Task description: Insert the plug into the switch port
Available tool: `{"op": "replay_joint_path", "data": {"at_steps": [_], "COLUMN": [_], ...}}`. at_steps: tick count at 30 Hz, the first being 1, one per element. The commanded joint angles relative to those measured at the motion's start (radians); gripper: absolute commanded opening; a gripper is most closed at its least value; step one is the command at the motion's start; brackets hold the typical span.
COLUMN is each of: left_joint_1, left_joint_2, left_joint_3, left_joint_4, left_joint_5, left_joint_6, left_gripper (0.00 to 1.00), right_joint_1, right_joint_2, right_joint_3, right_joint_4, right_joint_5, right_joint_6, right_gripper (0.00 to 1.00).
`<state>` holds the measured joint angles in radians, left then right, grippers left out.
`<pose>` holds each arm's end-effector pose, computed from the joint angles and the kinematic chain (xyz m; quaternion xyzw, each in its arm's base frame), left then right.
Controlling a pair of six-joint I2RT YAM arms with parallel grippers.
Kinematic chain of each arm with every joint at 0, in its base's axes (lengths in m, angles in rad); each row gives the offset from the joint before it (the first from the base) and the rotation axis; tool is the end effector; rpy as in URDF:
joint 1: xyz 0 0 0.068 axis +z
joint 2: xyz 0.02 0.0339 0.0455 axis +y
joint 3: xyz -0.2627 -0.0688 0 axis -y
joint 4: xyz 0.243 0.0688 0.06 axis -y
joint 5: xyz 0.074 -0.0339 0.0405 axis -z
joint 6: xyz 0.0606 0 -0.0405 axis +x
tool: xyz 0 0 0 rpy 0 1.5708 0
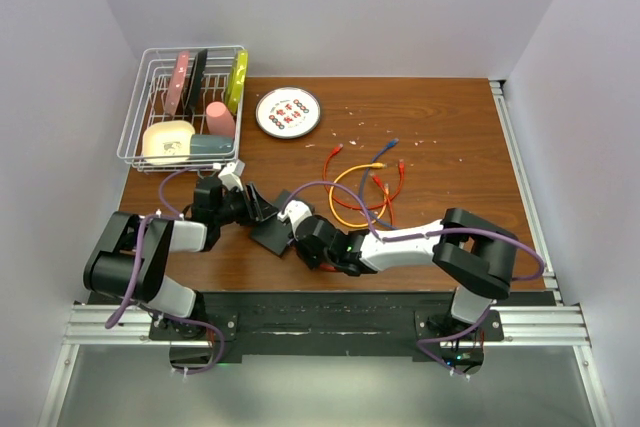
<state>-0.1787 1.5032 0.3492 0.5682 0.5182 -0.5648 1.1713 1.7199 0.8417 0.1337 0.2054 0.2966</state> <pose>0.2515 -0.0759 0.1077 -0.0445 0.8592 -0.3764 0.3438 0.1508 0.3254 0.1342 -0.3486 0.8427 0.1978 0.3594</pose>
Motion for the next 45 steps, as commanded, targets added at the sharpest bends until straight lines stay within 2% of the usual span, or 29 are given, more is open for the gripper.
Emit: {"op": "replay_joint_path", "data": {"at_steps": [1,15,26,37,45], "left_joint_1": [-0.002,-0.005,-0.035,-0.048,-0.056], "left_joint_2": [0.032,0.043,0.051,0.058,0.060], "left_joint_3": [-0.012,-0.033,-0.094,-0.133,-0.125], "left_joint_4": [-0.042,-0.019,0.090,0.156,0.128], "left_joint_5": [0.054,0.095,0.100,0.100,0.105], "left_joint_6": [-0.003,-0.026,-0.113,-0.168,-0.142], "left_gripper": [0.45,0.38,0.33,0.33,0.40], "right_joint_1": [0.004,0.008,0.033,0.077,0.080], "right_joint_2": [0.017,0.001,0.058,0.133,0.156], "right_joint_3": [0.011,-0.004,0.005,0.077,0.126], "right_joint_4": [0.087,0.187,0.254,0.190,0.124], "right_joint_5": [0.063,0.178,0.272,0.393,0.414], "right_joint_6": [0.015,0.038,0.061,0.004,-0.014], "right_gripper": [0.00,0.00,0.00,0.00,0.00]}}
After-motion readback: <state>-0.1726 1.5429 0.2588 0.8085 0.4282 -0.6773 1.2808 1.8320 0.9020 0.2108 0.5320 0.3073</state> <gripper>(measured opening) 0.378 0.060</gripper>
